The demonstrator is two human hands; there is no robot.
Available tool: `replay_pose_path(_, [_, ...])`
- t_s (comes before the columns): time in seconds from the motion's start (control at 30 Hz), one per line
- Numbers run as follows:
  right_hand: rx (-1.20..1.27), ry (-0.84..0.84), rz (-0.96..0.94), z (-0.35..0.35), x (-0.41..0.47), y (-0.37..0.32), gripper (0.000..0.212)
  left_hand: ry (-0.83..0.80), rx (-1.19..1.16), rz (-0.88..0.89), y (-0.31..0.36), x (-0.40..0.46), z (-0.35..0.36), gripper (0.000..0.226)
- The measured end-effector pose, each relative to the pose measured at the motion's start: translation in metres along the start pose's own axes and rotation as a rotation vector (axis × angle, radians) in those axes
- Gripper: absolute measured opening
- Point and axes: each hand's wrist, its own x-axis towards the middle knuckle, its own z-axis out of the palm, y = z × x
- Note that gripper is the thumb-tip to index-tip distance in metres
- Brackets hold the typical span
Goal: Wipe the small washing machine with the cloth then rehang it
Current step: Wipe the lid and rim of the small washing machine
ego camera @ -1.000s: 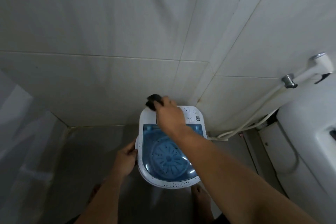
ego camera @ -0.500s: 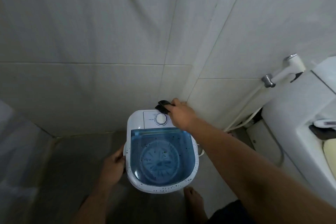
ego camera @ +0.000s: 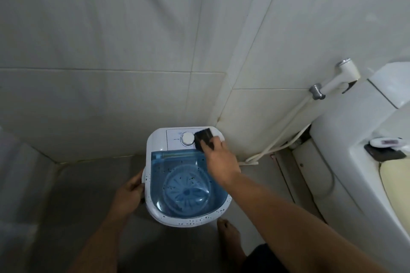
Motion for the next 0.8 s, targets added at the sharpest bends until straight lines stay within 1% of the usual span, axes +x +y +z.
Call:
replay_pose_path(0.1, [-0.012, -0.015, -0.069, 0.004, -0.035, 0.009, 0.066, -0.01, -0.023, -0.012, 0.001, -0.002, 0.0, 0.045])
replay_pose_path(0.13, [0.024, -0.036, -0.044, -0.002, -0.035, 0.015, 0.06, -0.015, -0.022, -0.016, 0.003, -0.003, 0.0, 0.045])
replay_pose_path(0.17, [0.076, -0.036, 0.004, -0.008, -0.029, 0.021, 0.054, -0.023, -0.014, -0.014, 0.004, -0.004, 0.0, 0.045])
replay_pose_path(0.23, [0.186, 0.042, 0.131, -0.021, -0.008, 0.029, 0.046, -0.04, 0.013, -0.021, 0.006, -0.006, -0.001, 0.046])
replay_pose_path(0.3, [0.239, 0.105, 0.24, -0.029, 0.014, 0.027, 0.046, -0.036, 0.043, -0.013, 0.007, -0.006, -0.001, 0.047])
replay_pose_path(0.33, [0.248, 0.086, 0.265, -0.03, 0.023, 0.02, 0.048, -0.026, 0.042, -0.009, 0.007, -0.005, -0.001, 0.047])
replay_pose_path(0.37, [0.234, 0.041, 0.255, -0.028, 0.029, 0.012, 0.052, -0.016, 0.042, -0.006, 0.006, -0.005, -0.001, 0.046])
replay_pose_path(0.43, [0.148, -0.02, 0.13, -0.014, 0.024, -0.005, 0.06, 0.005, 0.047, -0.016, 0.006, -0.004, 0.001, 0.046])
replay_pose_path(0.5, [0.095, 0.04, 0.003, 0.002, 0.01, -0.001, 0.062, 0.0, 0.037, -0.018, 0.005, -0.003, 0.002, 0.045])
replay_pose_path(0.53, [0.104, 0.079, -0.011, 0.005, 0.008, 0.011, 0.06, 0.001, 0.024, -0.018, 0.006, -0.004, 0.003, 0.045])
replay_pose_path(0.57, [0.102, 0.102, 0.026, 0.008, 0.012, 0.026, 0.059, 0.007, 0.013, -0.008, 0.007, -0.005, 0.004, 0.045])
replay_pose_path(0.6, [0.152, 0.103, 0.139, 0.01, 0.018, 0.04, 0.055, 0.009, 0.007, -0.003, 0.009, -0.006, 0.005, 0.046])
replay_pose_path(0.67, [0.313, 0.049, 0.461, 0.003, 0.031, 0.062, 0.043, 0.02, 0.009, -0.007, 0.007, -0.005, 0.006, 0.046])
replay_pose_path(0.7, [0.381, 0.043, 0.541, 0.003, 0.035, 0.065, 0.04, 0.03, 0.004, -0.007, 0.006, -0.006, 0.006, 0.046])
replay_pose_path(0.73, [0.394, 0.063, 0.529, 0.004, 0.035, 0.061, 0.041, 0.036, -0.002, -0.009, 0.006, -0.006, 0.005, 0.045])
replay_pose_path(0.8, [0.347, 0.106, 0.371, 0.011, 0.026, 0.048, 0.046, 0.026, 0.006, -0.022, 0.005, -0.003, 0.003, 0.045])
